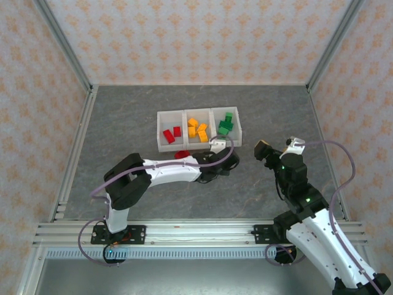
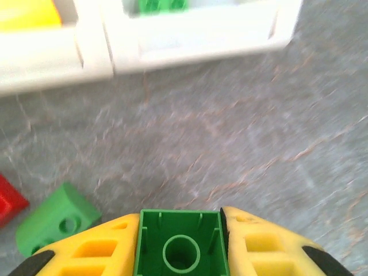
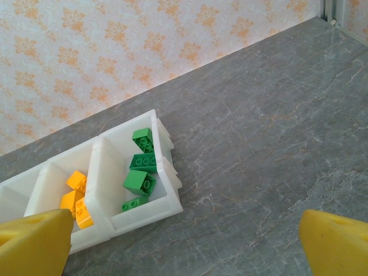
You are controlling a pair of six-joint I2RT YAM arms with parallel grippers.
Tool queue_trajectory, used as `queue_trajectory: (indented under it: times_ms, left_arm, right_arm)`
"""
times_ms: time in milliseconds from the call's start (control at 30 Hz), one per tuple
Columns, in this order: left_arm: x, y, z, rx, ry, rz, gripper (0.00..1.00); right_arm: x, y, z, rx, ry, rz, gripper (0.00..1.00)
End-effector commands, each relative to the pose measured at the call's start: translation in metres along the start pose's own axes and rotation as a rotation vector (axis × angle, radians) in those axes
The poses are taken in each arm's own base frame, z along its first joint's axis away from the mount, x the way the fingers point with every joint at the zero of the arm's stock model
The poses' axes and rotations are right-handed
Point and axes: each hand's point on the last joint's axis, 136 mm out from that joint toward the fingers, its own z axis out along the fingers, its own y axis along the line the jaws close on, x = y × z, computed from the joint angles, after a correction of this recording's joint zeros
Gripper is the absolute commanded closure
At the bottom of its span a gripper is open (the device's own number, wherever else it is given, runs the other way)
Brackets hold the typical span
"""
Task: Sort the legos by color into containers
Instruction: Pick up the lego from the center of the table, then place the lego in the container.
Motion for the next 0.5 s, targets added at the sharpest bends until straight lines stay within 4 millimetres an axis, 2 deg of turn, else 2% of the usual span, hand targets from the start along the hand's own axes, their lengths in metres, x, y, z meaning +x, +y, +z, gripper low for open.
queue_trajectory:
  times_ms: [0, 67, 100, 267, 333, 467]
  left_arm:
    - [-0.052, 0.008, -0.015, -0.036, -0.101, 0.026, 0.71]
    - [-0.078, 0.007, -0.015, -0.033, -0.136, 0.027, 0.71]
    - [-0.082, 0.007, -0.006, -0.048, -0.132, 0.037, 0.71]
    - [-0.143, 0.003, 0.0, -0.062, -0.225, 0.052, 0.71]
    - [-0.162, -0.001, 0.004, -0.057, -0.258, 0.052, 0.71]
    - [-0.18, -0.006, 0.029, -0.044, -0.268, 0.046, 0.7]
  right_arm:
    - [-0.006, -0.007, -0.001, 0.037, -0.033, 0.022, 0.0]
    - [-0.006, -0.008, -0.001, 0.043, -0.035, 0.022, 0.0]
    - [-0.006, -0.008, -0.001, 0.045, -0.036, 0.023, 0.0]
    - [-0.007, -0.01, -0.001, 0.053, -0.039, 0.024, 0.0]
    - [-0.007, -0.01, -0.001, 0.054, -0.04, 0.024, 0.0]
    - [-0.007, -0.011, -0.002, 0.058, -0.041, 0.025, 0.0]
